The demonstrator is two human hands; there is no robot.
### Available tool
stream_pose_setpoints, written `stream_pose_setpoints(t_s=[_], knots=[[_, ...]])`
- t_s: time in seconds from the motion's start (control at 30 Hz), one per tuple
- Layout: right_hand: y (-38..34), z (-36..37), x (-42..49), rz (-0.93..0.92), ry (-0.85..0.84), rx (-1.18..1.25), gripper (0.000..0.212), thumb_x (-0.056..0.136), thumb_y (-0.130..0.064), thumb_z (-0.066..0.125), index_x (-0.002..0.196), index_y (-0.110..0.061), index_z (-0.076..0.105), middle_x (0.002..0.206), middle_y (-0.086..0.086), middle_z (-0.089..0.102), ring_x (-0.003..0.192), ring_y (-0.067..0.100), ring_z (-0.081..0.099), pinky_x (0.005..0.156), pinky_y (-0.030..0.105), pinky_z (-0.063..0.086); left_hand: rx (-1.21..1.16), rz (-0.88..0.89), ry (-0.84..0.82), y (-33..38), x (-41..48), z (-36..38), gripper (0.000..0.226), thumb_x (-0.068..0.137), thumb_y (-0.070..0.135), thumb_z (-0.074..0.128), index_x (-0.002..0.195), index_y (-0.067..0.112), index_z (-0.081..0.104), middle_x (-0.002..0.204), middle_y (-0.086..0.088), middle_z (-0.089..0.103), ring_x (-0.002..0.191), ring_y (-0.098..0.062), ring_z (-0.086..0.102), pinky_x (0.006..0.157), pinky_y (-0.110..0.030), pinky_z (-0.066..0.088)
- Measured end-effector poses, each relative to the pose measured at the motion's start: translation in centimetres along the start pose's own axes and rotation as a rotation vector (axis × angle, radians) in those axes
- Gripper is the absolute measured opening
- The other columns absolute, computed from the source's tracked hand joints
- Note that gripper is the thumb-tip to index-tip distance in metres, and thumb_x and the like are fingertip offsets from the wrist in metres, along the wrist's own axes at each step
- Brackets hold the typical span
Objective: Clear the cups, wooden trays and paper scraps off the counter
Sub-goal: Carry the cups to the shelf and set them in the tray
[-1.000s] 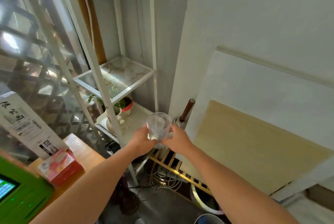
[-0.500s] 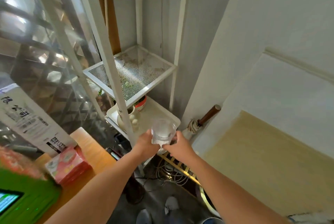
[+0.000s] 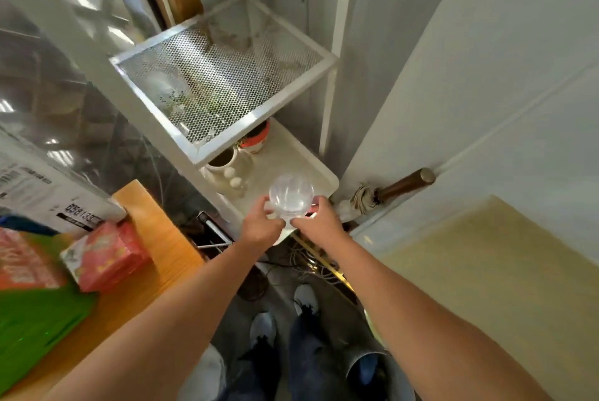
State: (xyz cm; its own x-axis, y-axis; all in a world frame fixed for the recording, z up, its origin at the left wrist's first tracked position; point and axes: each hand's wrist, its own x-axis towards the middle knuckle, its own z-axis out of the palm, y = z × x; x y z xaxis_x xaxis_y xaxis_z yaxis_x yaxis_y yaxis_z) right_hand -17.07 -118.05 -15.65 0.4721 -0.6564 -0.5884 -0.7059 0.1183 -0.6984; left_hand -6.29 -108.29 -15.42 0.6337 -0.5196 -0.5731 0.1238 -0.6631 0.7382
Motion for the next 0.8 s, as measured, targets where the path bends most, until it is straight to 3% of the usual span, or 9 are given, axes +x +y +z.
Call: stream_pose_setpoints(t_s=[0.07,0.2,0.3,0.43,0.6,0.8], knots=[[0.2,0.1,2.3,0.0,-0.022,-0.003,0.067,0.075,-0.026,0.08,0.128,-0.019,0.041,0.121,-0.001,0.054,0.107,0.019,0.056,0.084,0.031,0.05,-0.017,-0.026,0.033,0.0,1.7,0.9,0.062,0.077,0.0,0.069,0.131,0.024,0.052,0.114,-0.008,0.063,0.107,-0.028,0.062,0.094,-0.049,0.053],[0.7,0.3,6.4,0.003,-0.062,-0.032,0.06,0.074,-0.023,0.081,0.119,-0.023,0.041,0.112,-0.002,0.053,0.091,0.013,0.054,0.064,0.017,0.041,-0.085,-0.044,0.077,-0.4,4.9,2.2,0.055,0.078,-0.005,0.061,0.125,0.023,0.052,0.108,-0.008,0.064,0.108,-0.03,0.062,0.093,-0.052,0.053],[1.4,0.5,8.4,0.002,-0.079,-0.046,0.054,0.074,-0.021,0.078,0.111,-0.027,0.04,0.106,-0.001,0.055,0.079,0.002,0.052,0.056,0.013,0.035,-0.155,-0.06,0.094,-0.9,6.3,3.1,0.052,0.082,-0.007,0.058,0.121,0.028,0.052,0.11,-0.006,0.061,0.113,-0.026,0.058,0.09,-0.047,0.056],[2.4,0.7,9.9,-0.028,-0.121,-0.109,0.061,0.075,-0.017,0.077,0.125,-0.017,0.042,0.112,0.004,0.058,0.093,0.018,0.059,0.064,0.021,0.044,-0.195,-0.074,0.098,-1.9,7.6,4.2,0.056,0.085,-0.008,0.056,0.131,0.023,0.049,0.123,-0.007,0.056,0.117,-0.022,0.055,0.093,-0.048,0.054],[3.0,0.6,10.9,-0.03,-0.166,-0.121,0.067,0.08,-0.013,0.075,0.137,-0.019,0.039,0.114,-0.005,0.049,0.098,0.013,0.052,0.059,0.013,0.038,-0.229,-0.076,0.136,-2.6,8.2,4.6,0.063,0.08,-0.015,0.051,0.128,0.024,0.053,0.12,-0.006,0.056,0.091,-0.004,0.056,0.073,-0.029,0.056],[3.0,0.5,10.3,-0.031,-0.18,-0.161,0.067,0.081,-0.017,0.075,0.137,-0.017,0.038,0.124,0.001,0.054,0.1,0.015,0.051,0.071,0.019,0.041,-0.27,-0.112,0.129,-2.5,8.1,4.4,0.059,0.083,-0.012,0.056,0.134,0.017,0.052,0.127,-0.008,0.055,0.096,-0.014,0.061,0.085,-0.046,0.058]])
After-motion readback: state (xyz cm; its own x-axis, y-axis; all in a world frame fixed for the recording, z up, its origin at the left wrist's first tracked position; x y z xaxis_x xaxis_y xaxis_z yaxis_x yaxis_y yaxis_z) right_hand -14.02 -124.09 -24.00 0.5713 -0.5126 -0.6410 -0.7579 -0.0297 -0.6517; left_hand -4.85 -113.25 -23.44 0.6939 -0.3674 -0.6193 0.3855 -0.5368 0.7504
